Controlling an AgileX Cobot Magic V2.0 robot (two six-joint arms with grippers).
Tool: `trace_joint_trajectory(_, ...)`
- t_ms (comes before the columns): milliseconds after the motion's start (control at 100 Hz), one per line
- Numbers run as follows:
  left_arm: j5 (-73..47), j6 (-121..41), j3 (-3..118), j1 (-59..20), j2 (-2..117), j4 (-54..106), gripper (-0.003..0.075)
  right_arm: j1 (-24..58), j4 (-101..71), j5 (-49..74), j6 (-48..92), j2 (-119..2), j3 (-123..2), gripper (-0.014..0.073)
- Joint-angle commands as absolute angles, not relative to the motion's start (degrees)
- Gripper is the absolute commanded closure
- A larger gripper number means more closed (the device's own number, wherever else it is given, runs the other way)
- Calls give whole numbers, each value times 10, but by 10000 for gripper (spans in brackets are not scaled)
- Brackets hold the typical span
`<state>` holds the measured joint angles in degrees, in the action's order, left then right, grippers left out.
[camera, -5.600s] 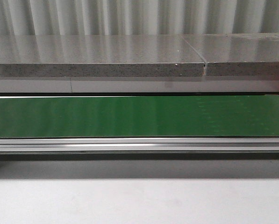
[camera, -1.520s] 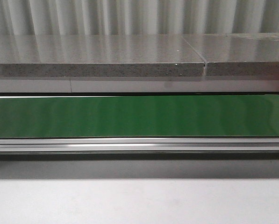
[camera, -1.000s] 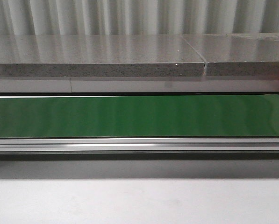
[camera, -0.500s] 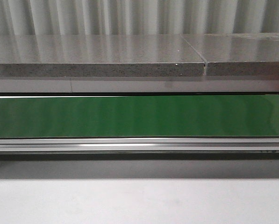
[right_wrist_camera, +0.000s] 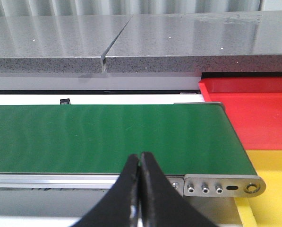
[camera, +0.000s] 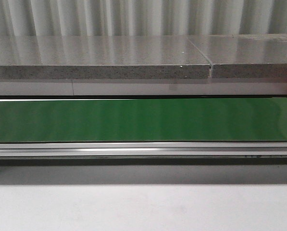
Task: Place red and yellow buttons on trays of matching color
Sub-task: 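Carry the red button with the left gripper onto the conveyor belt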
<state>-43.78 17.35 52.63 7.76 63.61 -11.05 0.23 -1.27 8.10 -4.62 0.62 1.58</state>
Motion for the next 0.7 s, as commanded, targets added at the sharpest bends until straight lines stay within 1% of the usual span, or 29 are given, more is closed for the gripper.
trace_joint_trajectory(0,-417,160,567,63,642,-112,740,3,-7,35,-47,15,16,661)
trace_joint_trajectory(420,-459,126,628,-2,789,-111,740,3,-7,35,-47,15,16,661)
trace_joint_trajectory(690,-458,126,633,-7,854,-111,739,3,-7,35,-47,15,16,661)
